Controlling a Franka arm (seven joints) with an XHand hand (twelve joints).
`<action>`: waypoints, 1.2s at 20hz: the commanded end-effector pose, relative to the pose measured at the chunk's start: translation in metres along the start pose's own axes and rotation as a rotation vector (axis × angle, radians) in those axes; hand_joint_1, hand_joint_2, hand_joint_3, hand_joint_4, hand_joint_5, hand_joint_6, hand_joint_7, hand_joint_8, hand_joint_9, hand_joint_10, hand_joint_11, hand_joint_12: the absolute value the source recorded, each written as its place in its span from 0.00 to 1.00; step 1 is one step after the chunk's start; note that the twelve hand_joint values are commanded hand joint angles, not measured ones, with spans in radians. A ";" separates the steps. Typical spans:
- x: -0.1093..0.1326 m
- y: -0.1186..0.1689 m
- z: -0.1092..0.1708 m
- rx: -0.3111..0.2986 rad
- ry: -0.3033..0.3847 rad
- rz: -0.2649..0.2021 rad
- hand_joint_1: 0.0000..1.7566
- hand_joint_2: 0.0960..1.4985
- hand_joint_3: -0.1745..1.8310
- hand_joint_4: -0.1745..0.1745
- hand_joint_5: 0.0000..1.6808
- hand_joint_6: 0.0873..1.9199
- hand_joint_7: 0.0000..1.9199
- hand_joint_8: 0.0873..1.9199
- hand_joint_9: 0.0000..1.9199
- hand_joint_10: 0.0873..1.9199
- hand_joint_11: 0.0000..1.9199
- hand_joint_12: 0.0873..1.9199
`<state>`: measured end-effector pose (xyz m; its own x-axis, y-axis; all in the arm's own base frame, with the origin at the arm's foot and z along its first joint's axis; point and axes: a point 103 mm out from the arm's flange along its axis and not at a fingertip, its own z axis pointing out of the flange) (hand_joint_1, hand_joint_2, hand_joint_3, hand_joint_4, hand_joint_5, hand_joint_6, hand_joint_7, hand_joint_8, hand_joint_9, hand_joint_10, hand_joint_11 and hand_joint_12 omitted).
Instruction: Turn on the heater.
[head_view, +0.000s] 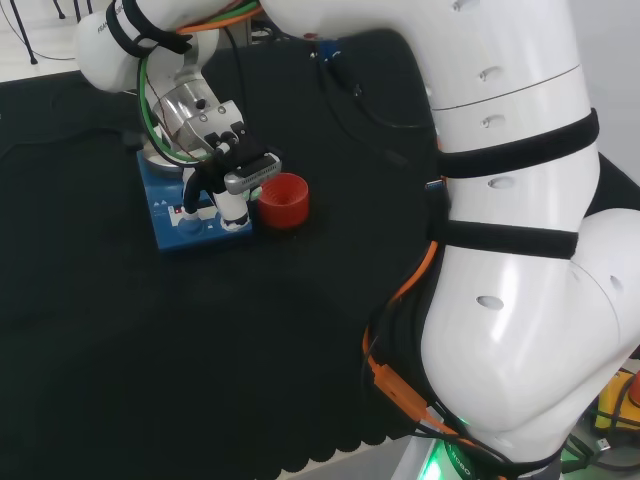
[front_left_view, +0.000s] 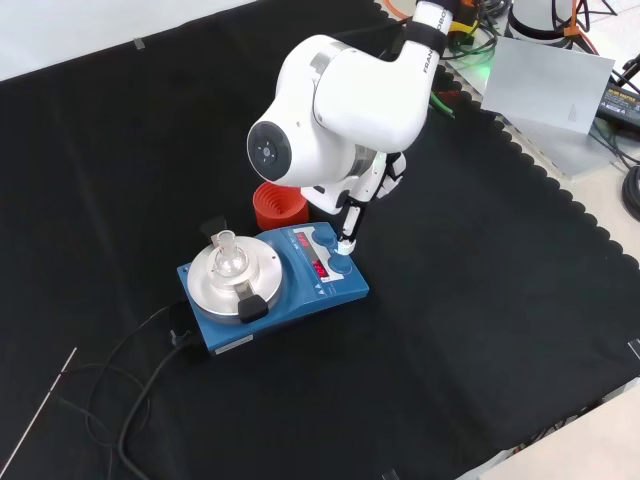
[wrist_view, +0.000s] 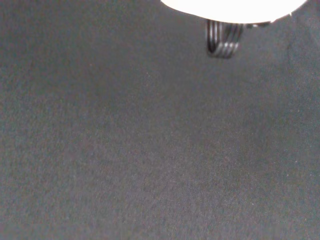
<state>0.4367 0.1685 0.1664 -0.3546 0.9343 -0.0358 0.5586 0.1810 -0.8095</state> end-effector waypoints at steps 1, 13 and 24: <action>-0.003 0.004 -0.002 0.012 -0.001 0.005 0.84 0.34 0.71 0.51 0.09 0.00 0.84 1.00 0.94 0.81 0.90 0.75; 0.001 0.014 -0.006 0.036 -0.015 -0.005 0.84 0.34 0.71 0.50 0.09 0.00 0.85 1.00 0.94 0.81 0.90 0.75; 0.005 0.011 -0.004 0.047 -0.019 -0.007 0.85 0.34 0.71 0.50 0.10 0.00 0.85 1.00 0.94 0.81 0.90 0.75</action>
<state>0.4453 0.1769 0.1601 -0.3714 0.9275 -0.0416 0.5236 0.1722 -0.8344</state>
